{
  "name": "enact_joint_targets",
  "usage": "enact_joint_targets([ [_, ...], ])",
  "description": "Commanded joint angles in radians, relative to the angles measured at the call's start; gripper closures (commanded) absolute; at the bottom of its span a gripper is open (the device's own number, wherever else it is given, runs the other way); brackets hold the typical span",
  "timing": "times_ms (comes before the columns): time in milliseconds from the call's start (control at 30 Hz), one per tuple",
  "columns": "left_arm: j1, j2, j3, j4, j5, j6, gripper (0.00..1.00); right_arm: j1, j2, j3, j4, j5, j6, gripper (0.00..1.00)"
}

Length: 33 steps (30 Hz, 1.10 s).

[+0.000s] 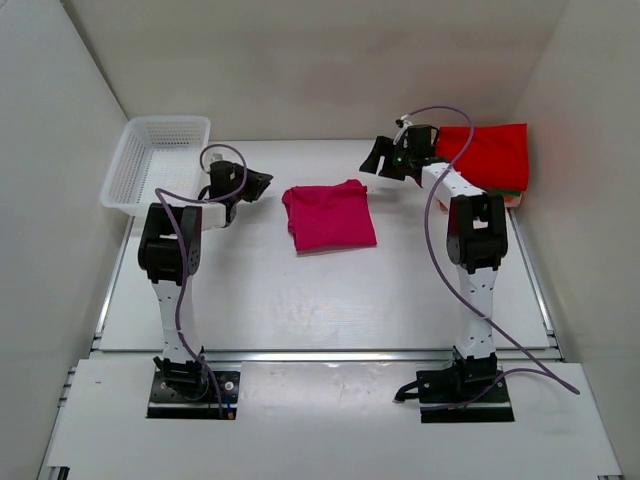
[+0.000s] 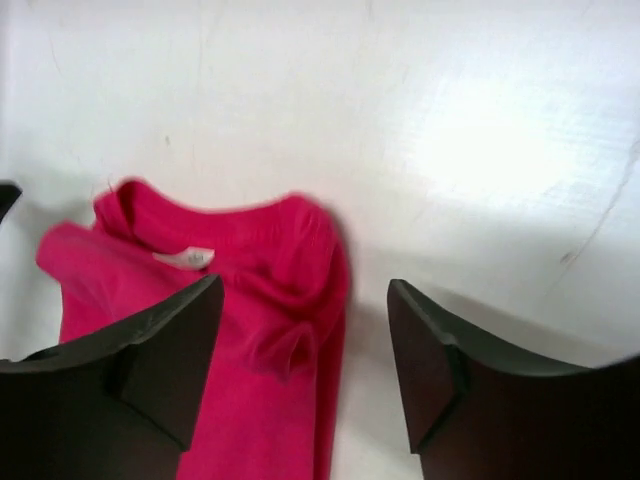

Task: Fold and stack the t-shirts
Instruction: Fold the long partially folded tshirt into a neat square

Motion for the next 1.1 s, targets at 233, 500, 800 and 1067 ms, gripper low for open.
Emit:
enact_joint_targets([
  [233,-0.039,-0.135,0.013,0.17,0.126,-0.041,0.63,-0.037,-0.103,-0.087,0.144,-0.019,0.012,0.21],
  [500,-0.177,-0.041,-0.042,0.284,0.248,-0.171,0.68,-0.035,-0.234,-0.342,0.21,-0.044,0.015,0.21],
  [800,-0.122,-0.048,-0.173,0.045,0.046,-0.094,0.68,0.037,-0.228,-0.367,0.081,0.01,-0.02,0.12],
  [1067,-0.077,0.017,-0.121,-0.13,0.1,-0.087,0.69,0.129,-0.101,-0.151,-0.216,-0.009,-0.058,0.07],
])
